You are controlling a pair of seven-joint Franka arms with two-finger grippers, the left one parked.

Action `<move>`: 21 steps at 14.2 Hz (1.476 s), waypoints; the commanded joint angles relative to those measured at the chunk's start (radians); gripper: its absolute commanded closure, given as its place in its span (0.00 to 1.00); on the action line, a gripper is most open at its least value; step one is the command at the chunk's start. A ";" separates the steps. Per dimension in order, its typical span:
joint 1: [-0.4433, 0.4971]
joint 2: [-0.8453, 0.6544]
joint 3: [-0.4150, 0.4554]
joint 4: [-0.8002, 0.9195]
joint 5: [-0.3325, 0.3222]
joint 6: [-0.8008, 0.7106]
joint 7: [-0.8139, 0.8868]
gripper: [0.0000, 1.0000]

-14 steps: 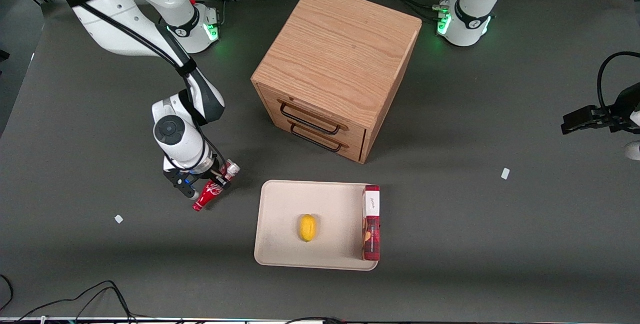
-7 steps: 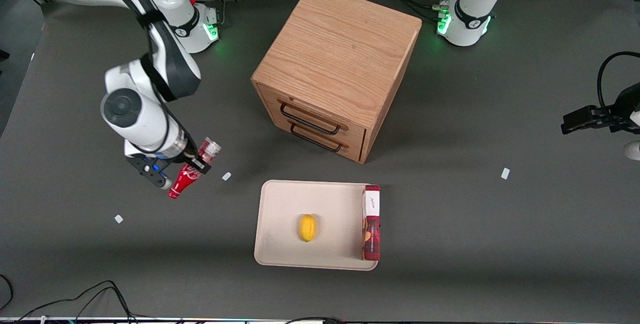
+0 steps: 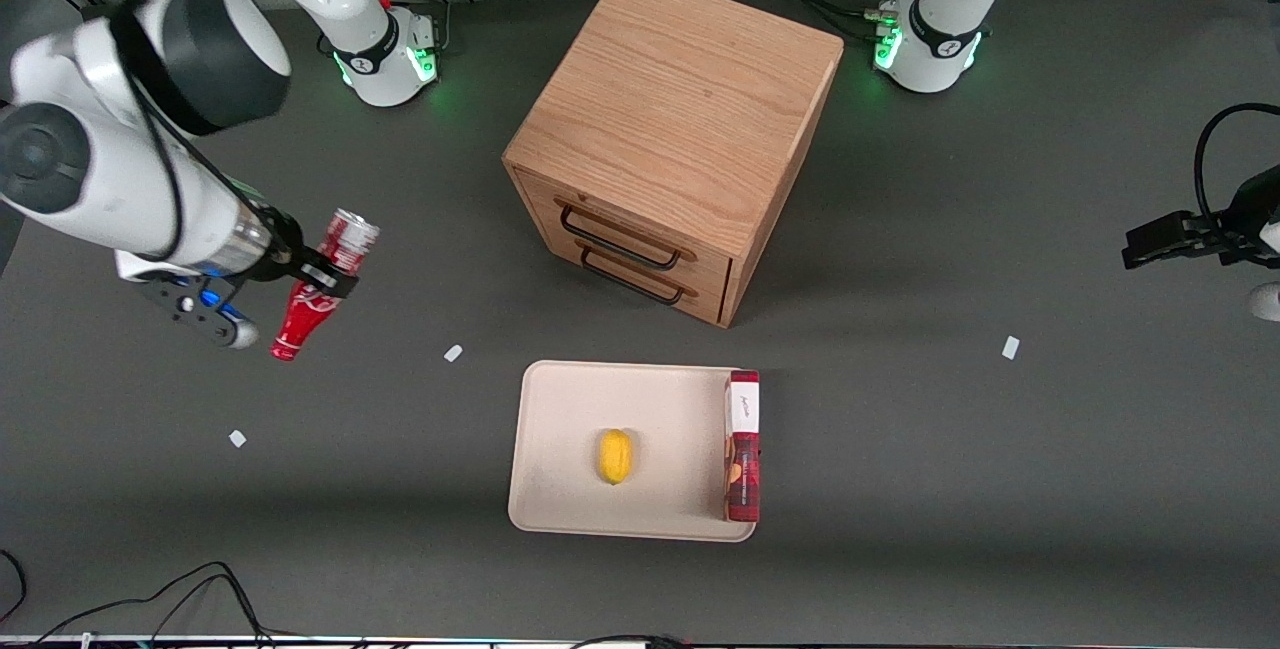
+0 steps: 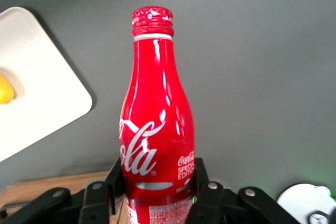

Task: Place coke bottle on tray
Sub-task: 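Lift the bottle off the table with the right gripper, then carry the bottle over the white tray beside the lemon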

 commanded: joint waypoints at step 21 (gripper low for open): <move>0.507 0.806 -0.298 0.546 -0.132 0.393 -0.300 1.00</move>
